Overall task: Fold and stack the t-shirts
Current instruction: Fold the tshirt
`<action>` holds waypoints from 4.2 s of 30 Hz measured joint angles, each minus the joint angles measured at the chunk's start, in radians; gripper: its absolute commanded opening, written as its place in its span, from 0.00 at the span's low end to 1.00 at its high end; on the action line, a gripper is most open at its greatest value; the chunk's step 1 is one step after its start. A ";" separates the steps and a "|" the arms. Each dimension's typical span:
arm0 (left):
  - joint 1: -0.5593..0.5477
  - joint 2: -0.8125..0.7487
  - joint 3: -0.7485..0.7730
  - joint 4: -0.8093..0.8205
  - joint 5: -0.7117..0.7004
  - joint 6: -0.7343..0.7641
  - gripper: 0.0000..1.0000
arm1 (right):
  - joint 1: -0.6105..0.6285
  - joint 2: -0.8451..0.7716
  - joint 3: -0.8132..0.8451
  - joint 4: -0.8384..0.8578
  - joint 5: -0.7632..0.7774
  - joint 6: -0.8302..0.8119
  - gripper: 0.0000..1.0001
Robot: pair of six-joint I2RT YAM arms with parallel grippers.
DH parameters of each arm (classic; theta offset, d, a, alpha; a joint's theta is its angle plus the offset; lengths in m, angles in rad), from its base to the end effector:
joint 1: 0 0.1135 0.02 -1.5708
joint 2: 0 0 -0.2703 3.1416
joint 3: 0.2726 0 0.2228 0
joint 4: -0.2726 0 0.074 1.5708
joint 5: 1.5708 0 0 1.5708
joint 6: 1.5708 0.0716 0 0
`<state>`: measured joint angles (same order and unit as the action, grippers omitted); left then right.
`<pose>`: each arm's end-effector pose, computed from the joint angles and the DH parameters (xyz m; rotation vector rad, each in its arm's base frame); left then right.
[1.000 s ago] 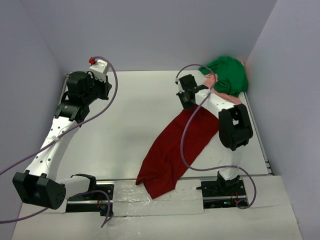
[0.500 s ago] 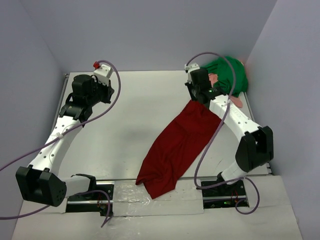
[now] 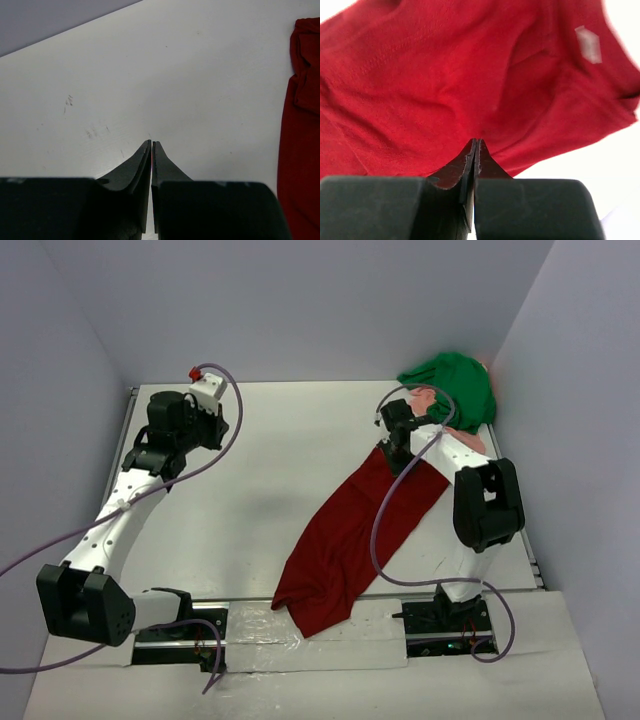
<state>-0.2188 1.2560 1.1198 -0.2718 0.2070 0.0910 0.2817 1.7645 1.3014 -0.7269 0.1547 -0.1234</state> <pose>0.2792 -0.0772 0.3436 0.4382 1.9317 -0.2878 0.3341 0.0852 0.2022 -0.5121 2.6975 -0.1703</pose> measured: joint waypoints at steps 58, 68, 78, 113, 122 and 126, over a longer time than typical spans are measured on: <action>0.129 0.128 -0.101 0.120 0.171 -0.006 0.09 | 0.055 0.050 0.318 0.139 0.048 -0.023 0.00; 0.136 0.133 -0.144 0.206 0.175 -0.006 0.09 | 0.021 0.270 0.224 0.066 -0.030 0.002 0.00; 0.136 0.154 -0.180 0.233 0.199 -0.009 0.09 | 0.008 0.397 0.362 0.001 -0.089 0.026 0.00; 0.136 0.168 -0.180 0.270 0.220 -0.009 0.08 | 0.008 0.830 1.139 -0.269 -0.225 0.109 0.00; 0.136 0.168 -0.180 0.276 0.225 -0.009 0.08 | 0.080 0.841 1.187 -0.121 -0.226 0.093 0.00; 0.136 0.168 -0.180 0.276 0.225 -0.009 0.08 | 0.122 0.842 1.189 -0.081 -0.226 0.084 0.00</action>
<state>-0.0830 1.4239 0.9394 0.0044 0.4320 0.0818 0.4042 2.6061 2.4908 -0.8082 -0.0715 -0.0391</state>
